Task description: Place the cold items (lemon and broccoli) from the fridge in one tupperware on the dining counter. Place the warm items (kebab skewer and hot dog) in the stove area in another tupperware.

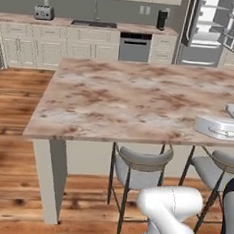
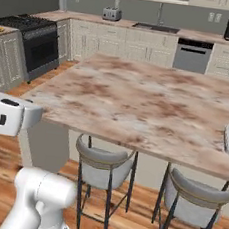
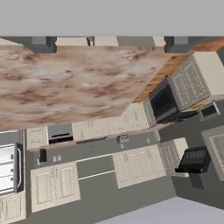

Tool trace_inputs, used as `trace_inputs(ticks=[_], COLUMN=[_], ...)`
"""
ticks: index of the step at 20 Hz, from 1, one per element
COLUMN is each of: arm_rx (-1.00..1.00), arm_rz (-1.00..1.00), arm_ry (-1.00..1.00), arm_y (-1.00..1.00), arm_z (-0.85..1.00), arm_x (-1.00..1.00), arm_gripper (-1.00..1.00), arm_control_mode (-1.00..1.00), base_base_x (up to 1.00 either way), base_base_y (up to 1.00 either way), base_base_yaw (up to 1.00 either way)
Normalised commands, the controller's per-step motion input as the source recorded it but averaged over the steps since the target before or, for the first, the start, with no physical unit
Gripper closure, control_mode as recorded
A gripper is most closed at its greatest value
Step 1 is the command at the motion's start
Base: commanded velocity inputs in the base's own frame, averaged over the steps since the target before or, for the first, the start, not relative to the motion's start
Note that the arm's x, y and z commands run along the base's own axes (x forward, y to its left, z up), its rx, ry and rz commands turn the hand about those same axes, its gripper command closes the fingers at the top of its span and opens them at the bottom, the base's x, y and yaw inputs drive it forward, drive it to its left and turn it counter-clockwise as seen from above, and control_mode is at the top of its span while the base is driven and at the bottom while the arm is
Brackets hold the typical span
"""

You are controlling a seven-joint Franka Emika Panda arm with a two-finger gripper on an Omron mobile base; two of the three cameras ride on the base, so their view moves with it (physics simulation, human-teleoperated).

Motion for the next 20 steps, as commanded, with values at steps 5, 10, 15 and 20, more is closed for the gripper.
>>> trace_inputs(ticks=[5, 10, 15, 20], arm_rx=[0.00, 0.00, 0.00, 0.00], arm_rz=[0.00, 0.00, 0.00, 0.00], arm_ry=[0.00, 0.00, 0.00, 0.00], arm_y=[0.00, 0.00, 0.00, 0.00], arm_z=[0.00, 0.00, 0.00, 0.00], arm_x=[0.00, 0.00, 0.00, 0.00], arm_gripper=[-1.00, -1.00, -1.00, -1.00], arm_control_mode=[1.00, 1.00, 1.00, 1.00], base_base_x=[0.00, 0.00, 0.01, 0.21], base_base_y=[1.00, 1.00, 1.00, 1.00], base_base_yaw=[0.17, 0.15, 0.12, 0.02])
